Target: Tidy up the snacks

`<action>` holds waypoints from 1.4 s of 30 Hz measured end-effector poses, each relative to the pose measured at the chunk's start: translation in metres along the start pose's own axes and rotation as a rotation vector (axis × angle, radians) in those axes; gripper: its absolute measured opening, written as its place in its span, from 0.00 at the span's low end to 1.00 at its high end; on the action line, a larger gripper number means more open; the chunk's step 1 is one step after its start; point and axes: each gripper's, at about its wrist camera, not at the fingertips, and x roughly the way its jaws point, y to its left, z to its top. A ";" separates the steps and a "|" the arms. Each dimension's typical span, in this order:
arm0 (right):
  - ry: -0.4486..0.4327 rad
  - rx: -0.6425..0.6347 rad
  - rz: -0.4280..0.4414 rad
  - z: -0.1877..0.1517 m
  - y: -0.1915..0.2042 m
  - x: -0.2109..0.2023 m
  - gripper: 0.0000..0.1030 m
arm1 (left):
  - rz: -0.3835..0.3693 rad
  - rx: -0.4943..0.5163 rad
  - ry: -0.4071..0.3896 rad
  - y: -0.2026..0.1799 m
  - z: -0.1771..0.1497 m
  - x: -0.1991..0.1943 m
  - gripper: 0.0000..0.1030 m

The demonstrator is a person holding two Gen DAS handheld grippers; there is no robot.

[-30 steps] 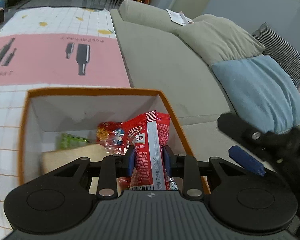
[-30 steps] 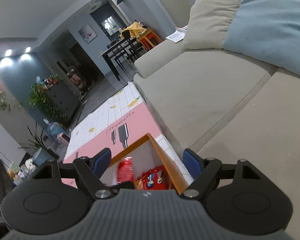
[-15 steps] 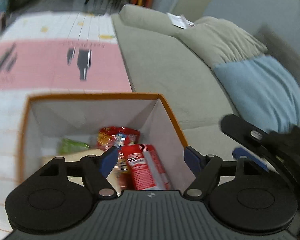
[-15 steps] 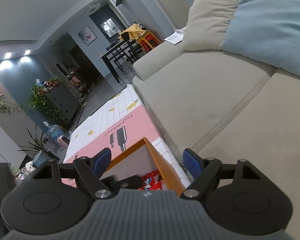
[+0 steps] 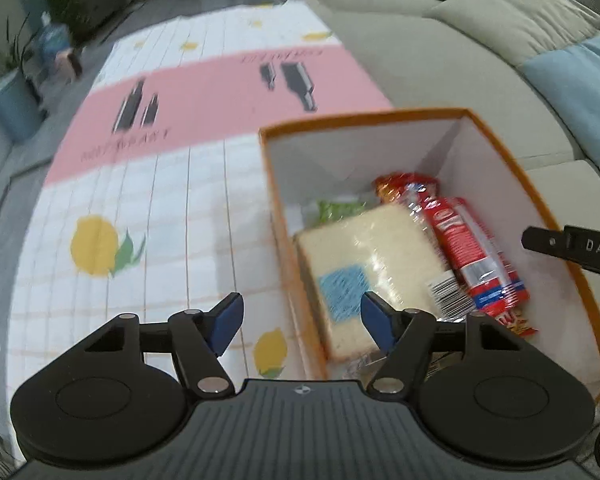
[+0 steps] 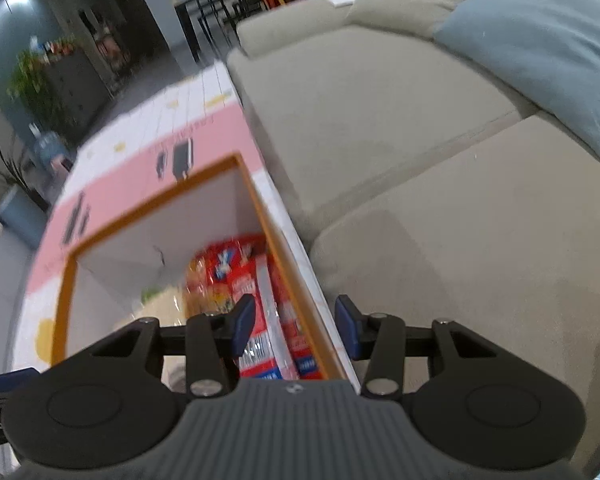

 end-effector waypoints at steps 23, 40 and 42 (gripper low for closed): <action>0.069 -0.129 -0.052 -0.022 0.046 0.015 0.10 | -0.036 -0.129 0.066 0.030 -0.023 0.013 0.13; 0.066 -0.236 -0.049 -0.034 0.087 0.021 0.08 | 0.059 -0.118 -0.054 0.063 -0.029 -0.020 0.20; 0.024 -0.252 -0.068 -0.035 0.095 0.012 0.18 | 0.050 -0.130 -0.113 0.066 -0.028 -0.039 0.43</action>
